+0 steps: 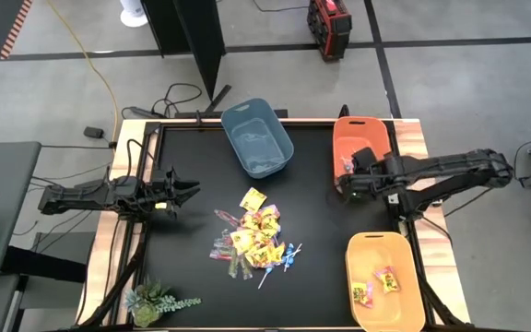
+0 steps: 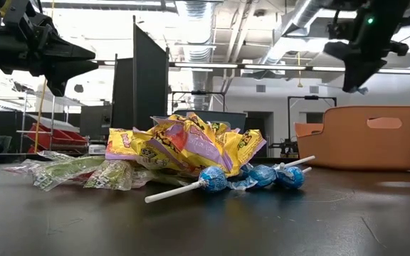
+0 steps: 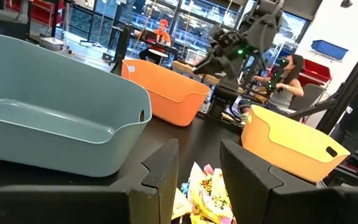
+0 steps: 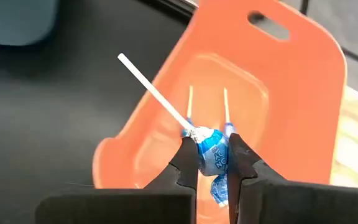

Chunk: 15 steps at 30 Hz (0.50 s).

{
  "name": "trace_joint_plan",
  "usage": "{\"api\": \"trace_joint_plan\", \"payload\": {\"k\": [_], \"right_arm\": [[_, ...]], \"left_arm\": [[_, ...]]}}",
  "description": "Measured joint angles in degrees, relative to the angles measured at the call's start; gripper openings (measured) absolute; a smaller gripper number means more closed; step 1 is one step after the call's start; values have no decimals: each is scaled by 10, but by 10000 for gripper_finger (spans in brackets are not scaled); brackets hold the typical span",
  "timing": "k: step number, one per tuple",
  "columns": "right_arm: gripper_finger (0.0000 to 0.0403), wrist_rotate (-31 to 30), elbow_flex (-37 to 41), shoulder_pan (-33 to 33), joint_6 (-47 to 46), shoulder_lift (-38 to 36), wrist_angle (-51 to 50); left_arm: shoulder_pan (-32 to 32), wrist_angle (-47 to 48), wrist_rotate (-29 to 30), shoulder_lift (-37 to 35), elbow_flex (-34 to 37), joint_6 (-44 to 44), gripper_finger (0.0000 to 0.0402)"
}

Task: Sort candy
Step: Put the blue candy into the orange bin

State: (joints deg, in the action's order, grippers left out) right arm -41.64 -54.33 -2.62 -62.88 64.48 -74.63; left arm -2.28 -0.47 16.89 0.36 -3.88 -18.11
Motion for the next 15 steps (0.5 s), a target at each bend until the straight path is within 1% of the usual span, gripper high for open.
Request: {"api": "trace_joint_plan", "payload": {"k": [2, 5, 7, 13, 15], "right_arm": [[44, 12, 0, 17, 14, 6, 1], [73, 29, 0, 37, 17, 17, -2], [102, 32, 0, 47, 17, 26, -5], [207, 32, 0, 70, 17, 35, 1], [235, 32, 0, 76, 17, 34, 1]], "left_arm": [[0, 0, 0, 0, 0, 0, 116], [0, 0, 0, 0, 0, 0, 116], [0, 1, 0, 0, 0, 0, 116], [0, 2, 0, 0, 0, -1, 116], [0, 2, 0, 0, 0, 0, 116]]}}
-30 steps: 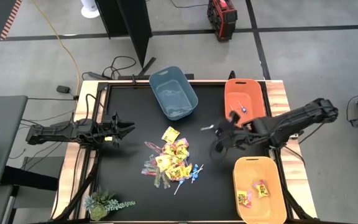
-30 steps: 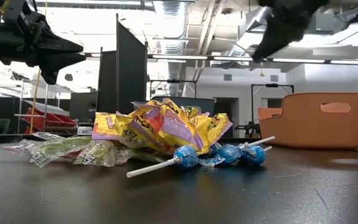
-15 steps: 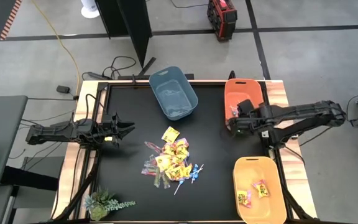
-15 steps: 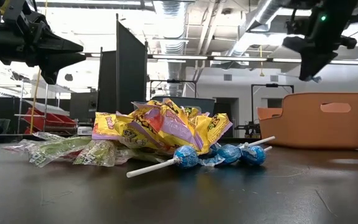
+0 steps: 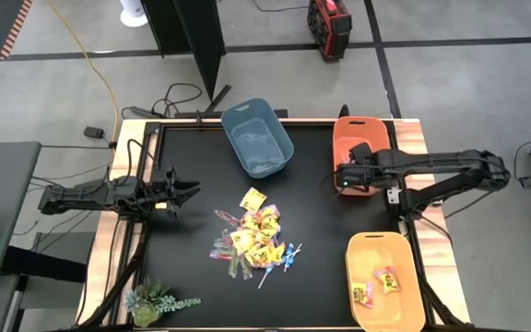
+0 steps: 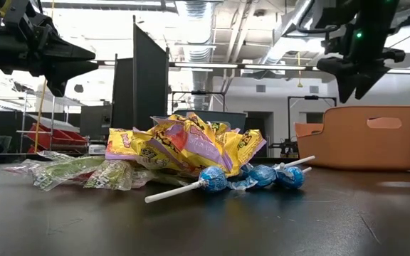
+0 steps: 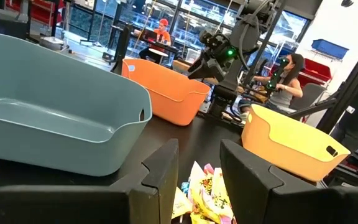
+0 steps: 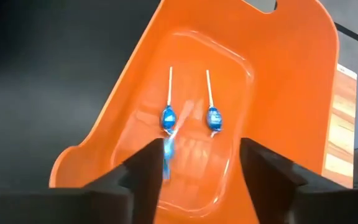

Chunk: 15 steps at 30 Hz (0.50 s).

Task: Sort candy
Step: Put the blue candy into the orange bin, then put the yellow candy into the yellow bin

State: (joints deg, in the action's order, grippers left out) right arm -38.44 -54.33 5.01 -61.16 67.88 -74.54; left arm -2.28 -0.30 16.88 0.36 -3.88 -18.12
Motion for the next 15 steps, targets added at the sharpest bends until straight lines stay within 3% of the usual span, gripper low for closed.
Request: {"api": "trace_joint_plan", "payload": {"k": [5, 15], "right_arm": [[260, -4, 0, -12, 60, -1, 36], [250, 9, 0, -153, 315, -1, 346]], "left_arm": [[0, 0, 0, 0, 0, 0, 116], [0, 0, 0, 0, 0, 3, 116]]}}
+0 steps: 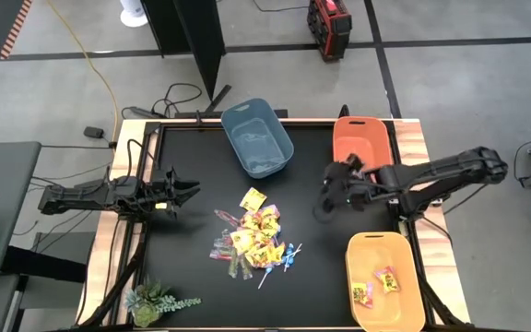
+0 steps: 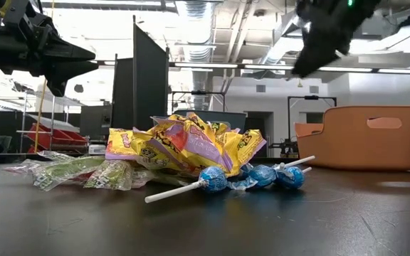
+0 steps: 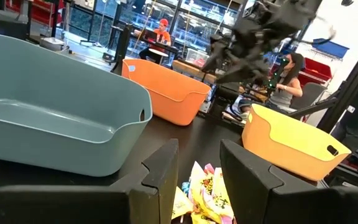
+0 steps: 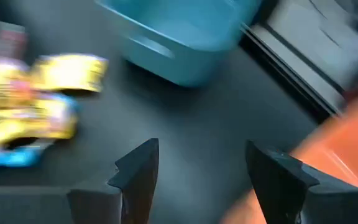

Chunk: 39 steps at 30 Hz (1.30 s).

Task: Sort candy
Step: Put the yellow candy into the yellow bin

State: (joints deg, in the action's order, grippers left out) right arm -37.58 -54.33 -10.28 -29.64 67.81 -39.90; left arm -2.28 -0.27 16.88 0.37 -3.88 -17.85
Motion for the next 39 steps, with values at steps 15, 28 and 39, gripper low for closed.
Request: {"api": "trace_joint_plan", "payload": {"k": [15, 28, 39], "right_arm": [[248, 18, 0, -206, 72, 56, 121], [248, 84, 0, -202, 132, 220, 184], [247, 153, 0, -148, 329, 308, 360]], "left_arm": [[0, 21, 0, 0, -1, -17, 116], [0, 10, 9, 0, 0, -34, 116], [0, 13, 43, 0, 0, -55, 116]]}}
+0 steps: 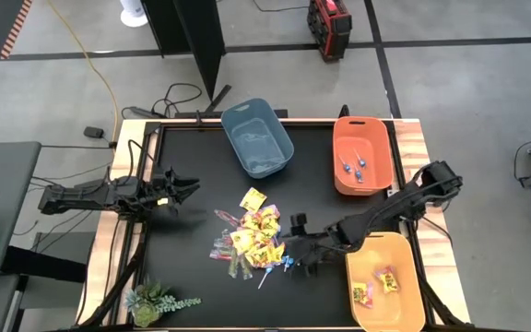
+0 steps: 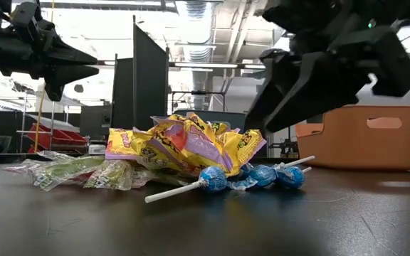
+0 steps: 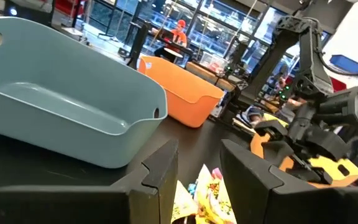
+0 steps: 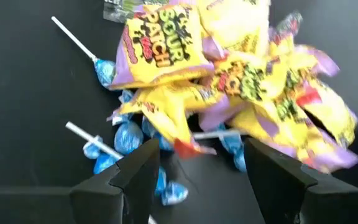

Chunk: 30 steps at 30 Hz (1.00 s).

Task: Sort candy
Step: Put the yellow candy into the yellow bin

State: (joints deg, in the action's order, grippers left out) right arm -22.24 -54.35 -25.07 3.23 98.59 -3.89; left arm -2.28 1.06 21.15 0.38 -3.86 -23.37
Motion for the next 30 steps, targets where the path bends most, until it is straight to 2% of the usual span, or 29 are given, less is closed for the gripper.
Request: {"api": "trace_joint_plan", "payload": {"k": [6, 12, 21, 27, 30], "right_arm": [[219, 54, 0, 16, 8, 21, 13], [171, 61, 0, 21, 30, 21, 40], [87, 75, 0, 25, 32, 21, 28], [13, 75, 0, 25, 28, 21, 17], [8, 75, 0, 25, 29, 20, 18]], "left_arm": [[0, 9, 5, 1, -1, 6, 116], [0, 10, 6, 20, -1, 12, 116], [0, -5, 9, 46, 1, 7, 116], [0, -12, 9, 64, 1, 0, 116], [0, -21, 9, 70, 1, 0, 116]]}}
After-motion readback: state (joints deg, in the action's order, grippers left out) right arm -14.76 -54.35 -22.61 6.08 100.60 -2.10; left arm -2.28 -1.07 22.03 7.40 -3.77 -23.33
